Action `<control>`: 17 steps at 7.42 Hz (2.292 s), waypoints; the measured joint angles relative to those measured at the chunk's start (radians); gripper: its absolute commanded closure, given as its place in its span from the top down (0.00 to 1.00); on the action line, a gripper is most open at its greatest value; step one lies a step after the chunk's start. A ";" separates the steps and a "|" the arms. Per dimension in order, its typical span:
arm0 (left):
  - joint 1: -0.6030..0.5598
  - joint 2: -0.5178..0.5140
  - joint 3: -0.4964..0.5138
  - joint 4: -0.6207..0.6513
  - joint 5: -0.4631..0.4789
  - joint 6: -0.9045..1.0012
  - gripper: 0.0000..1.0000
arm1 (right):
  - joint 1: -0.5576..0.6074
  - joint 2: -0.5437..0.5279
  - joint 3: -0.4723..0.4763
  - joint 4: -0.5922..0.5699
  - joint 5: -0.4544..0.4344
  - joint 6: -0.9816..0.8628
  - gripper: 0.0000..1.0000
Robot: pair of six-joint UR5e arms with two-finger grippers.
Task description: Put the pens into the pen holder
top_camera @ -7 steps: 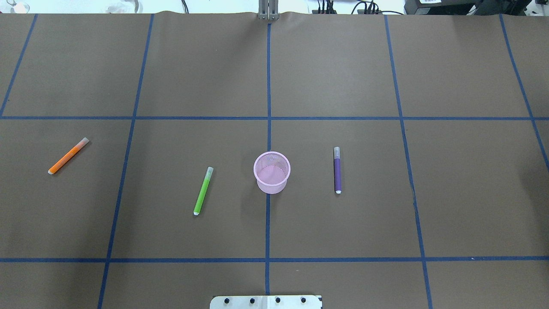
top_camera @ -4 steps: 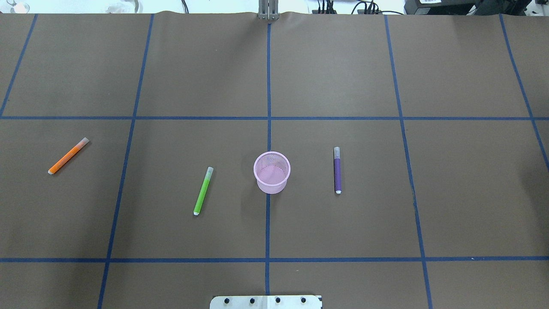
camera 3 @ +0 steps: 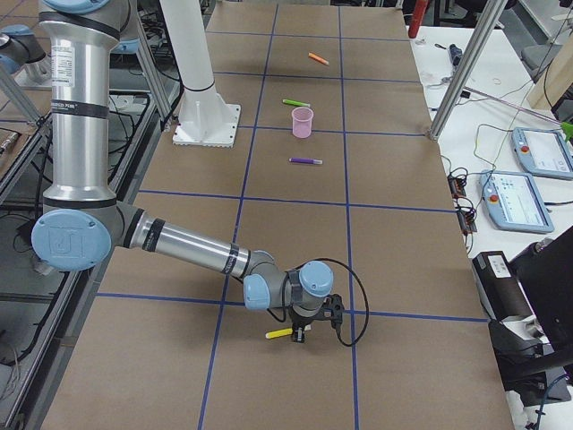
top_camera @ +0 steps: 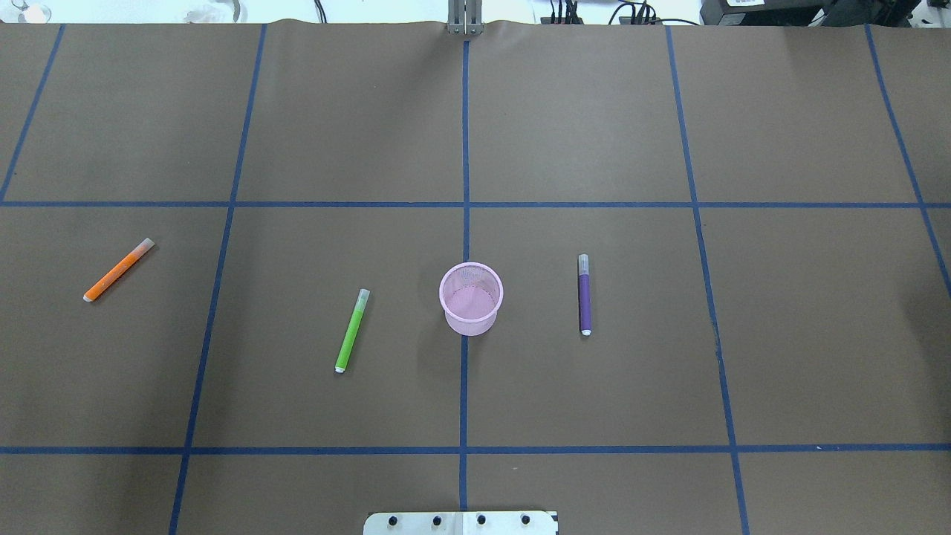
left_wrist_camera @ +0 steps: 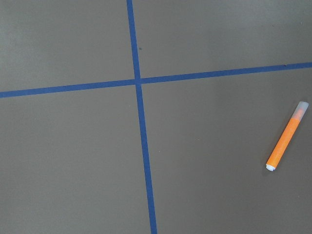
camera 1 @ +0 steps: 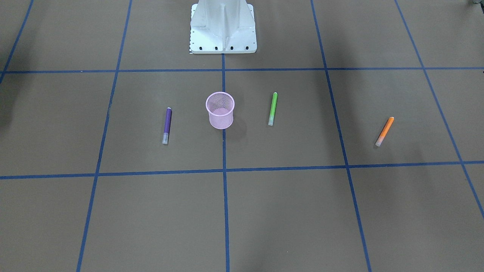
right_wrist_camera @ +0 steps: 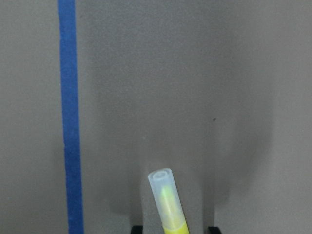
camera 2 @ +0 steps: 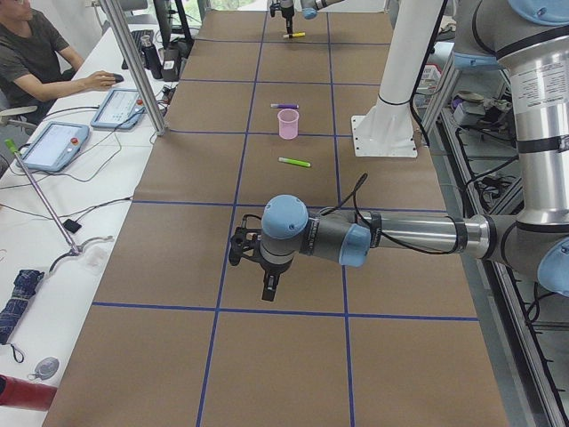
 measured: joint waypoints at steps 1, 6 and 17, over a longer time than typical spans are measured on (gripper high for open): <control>0.000 0.000 0.000 0.000 0.000 0.000 1.00 | 0.000 0.001 -0.002 0.001 0.000 0.000 0.00; 0.000 0.000 -0.004 -0.003 0.000 0.000 1.00 | 0.001 0.027 0.055 -0.010 0.051 0.013 0.00; 0.017 -0.096 0.046 -0.021 0.007 -0.049 1.00 | -0.154 0.143 0.561 0.001 -0.016 0.381 0.00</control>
